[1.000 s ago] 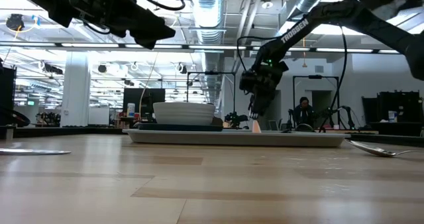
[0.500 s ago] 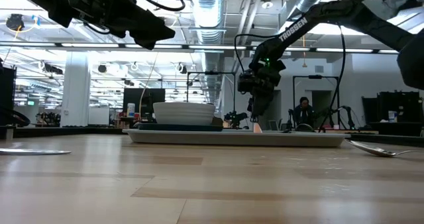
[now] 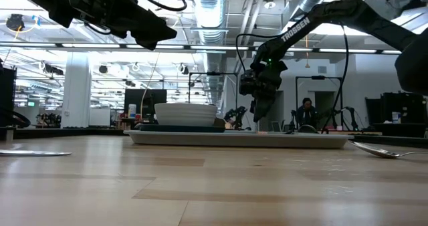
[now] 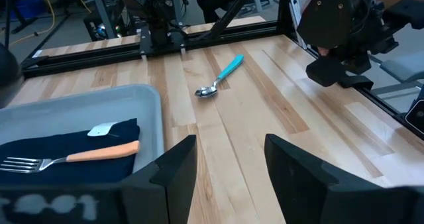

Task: Set up tray
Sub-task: Put the spoon on top of the black table napkin on the gray serving tray

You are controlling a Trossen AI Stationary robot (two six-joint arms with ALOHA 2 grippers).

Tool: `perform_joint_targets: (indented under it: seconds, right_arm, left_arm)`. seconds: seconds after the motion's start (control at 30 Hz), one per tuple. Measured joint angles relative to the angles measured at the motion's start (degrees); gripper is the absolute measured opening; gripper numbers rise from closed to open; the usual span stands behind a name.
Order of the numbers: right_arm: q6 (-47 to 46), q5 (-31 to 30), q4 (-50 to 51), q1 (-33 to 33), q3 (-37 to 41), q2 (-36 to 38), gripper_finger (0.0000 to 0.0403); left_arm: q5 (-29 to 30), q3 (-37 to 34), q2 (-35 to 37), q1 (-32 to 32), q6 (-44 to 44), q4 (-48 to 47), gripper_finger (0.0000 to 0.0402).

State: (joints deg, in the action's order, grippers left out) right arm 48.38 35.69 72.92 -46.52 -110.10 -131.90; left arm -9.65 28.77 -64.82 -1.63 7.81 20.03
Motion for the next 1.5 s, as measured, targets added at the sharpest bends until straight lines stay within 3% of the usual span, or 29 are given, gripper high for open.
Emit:
perform_joint_targets:
  seconds: [0.23, 0.43, 0.57, 0.7, 0.87, 1.2, 1.37, 1.5]
  right_arm:
    - [-0.33, -3.33, 0.34, -0.09, -0.99, -0.04, 0.0052]
    - [-2.68, -0.02, 9.42, 0.35, -6.13, -0.04, 0.0052]
    - [-3.98, 2.46, 17.45, 2.44, -7.47, -0.02, 0.0052]
    - [-5.35, 3.05, 17.43, 4.43, -6.01, 1.3, 0.0052]
    - [-6.98, 3.03, 17.01, 6.19, -4.63, 5.11, 0.0052]
    - [-15.66, 0.69, 14.36, 10.45, 11.39, 25.16, 0.0049]
    - [-31.68, -6.71, 8.47, 16.95, 22.11, 34.38, 0.0037]
    - [-48.28, -9.06, 5.53, 24.02, 29.07, 38.98, 0.0029]
  left_arm:
    - [0.0, 0.0, 0.0, 0.0, 0.0, 0.0, 0.0167]
    - [0.02, 0.0, 0.0, 0.0, 0.01, -1.64, 0.0167]
    - [3.88, 1.74, -0.02, -0.04, -0.24, -10.66, 0.0167]
    - [8.96, 5.79, -0.02, -0.15, -3.96, -23.15, 0.0167]
    - [8.96, 7.34, 0.0, -1.73, -8.01, -29.52, 0.0167]
    - [8.5, 7.2, 1.04, -4.83, -10.6, -34.42, 0.0167]
    - [8.48, 4.78, 4.6, -5.98, -11.01, -33.79, 0.0167]
    - [8.48, 2.94, 8.98, -6.24, -11.12, -32.77, 0.0167]
